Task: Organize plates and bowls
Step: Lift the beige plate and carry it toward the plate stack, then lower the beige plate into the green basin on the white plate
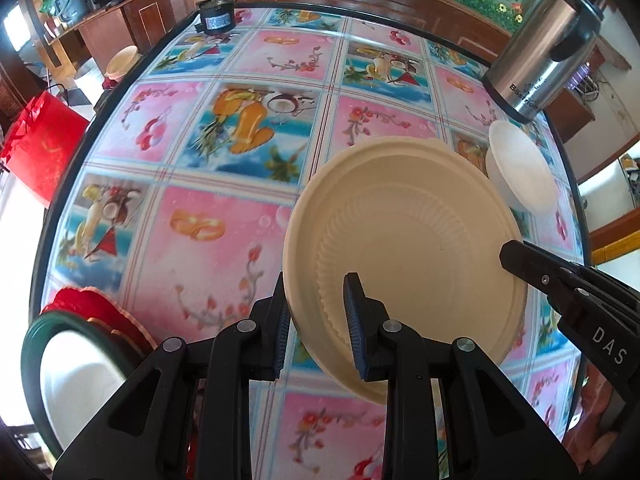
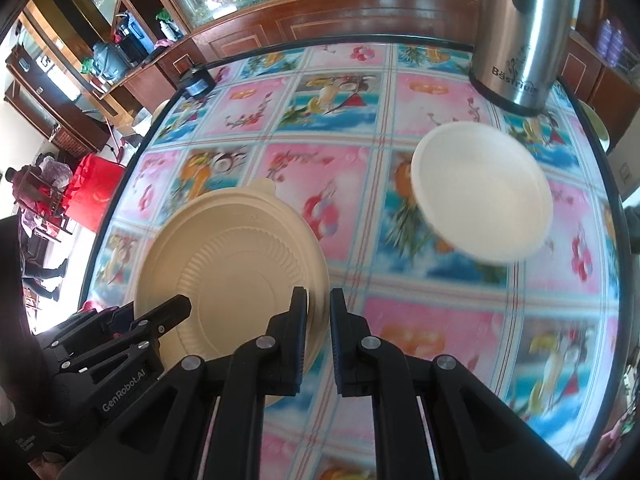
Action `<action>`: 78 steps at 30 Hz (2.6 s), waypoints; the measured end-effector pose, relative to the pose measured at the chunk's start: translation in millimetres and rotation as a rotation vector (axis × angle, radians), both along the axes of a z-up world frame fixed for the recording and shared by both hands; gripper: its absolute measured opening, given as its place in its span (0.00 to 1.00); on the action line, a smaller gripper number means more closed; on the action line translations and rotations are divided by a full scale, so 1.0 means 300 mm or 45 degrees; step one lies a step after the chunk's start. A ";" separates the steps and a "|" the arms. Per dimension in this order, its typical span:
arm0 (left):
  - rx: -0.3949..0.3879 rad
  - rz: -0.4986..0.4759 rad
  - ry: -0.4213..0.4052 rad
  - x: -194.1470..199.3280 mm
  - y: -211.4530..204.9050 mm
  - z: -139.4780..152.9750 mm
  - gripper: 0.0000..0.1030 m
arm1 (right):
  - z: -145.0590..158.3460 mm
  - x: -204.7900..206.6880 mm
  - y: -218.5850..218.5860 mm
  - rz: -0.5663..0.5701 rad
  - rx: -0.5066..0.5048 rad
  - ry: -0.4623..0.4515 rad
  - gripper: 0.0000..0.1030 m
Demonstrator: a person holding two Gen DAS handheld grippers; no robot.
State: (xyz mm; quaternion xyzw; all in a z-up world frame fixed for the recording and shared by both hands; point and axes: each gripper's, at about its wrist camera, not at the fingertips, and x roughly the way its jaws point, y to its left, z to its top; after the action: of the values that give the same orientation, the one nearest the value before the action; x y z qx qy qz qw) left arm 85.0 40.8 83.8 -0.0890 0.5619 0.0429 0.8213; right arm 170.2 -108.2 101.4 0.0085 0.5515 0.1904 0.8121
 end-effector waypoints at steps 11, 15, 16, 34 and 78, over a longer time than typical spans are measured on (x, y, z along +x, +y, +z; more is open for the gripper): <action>-0.004 -0.037 -0.017 -0.186 0.051 0.051 0.24 | 0.057 -0.208 0.050 0.005 -0.022 -0.017 0.09; 0.001 -0.050 -0.018 -0.224 0.063 0.058 0.24 | 0.070 -0.250 0.068 0.002 -0.033 -0.023 0.10; 0.002 -0.050 -0.018 -0.232 0.067 0.060 0.25 | 0.072 -0.262 0.071 -0.002 -0.032 -0.023 0.10; 0.014 0.006 -0.064 -0.364 0.228 0.124 0.25 | 0.110 -0.405 0.213 0.041 -0.024 -0.033 0.11; 0.046 0.170 0.036 -0.522 0.613 0.016 0.25 | -0.020 -0.515 0.635 0.279 -0.085 0.071 0.14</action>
State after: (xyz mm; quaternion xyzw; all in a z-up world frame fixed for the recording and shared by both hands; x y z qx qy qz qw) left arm -71.7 224.6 88.5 -0.1109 0.5654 0.1088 0.8101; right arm 15.7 82.4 95.3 -0.0736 0.5775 0.2591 0.7707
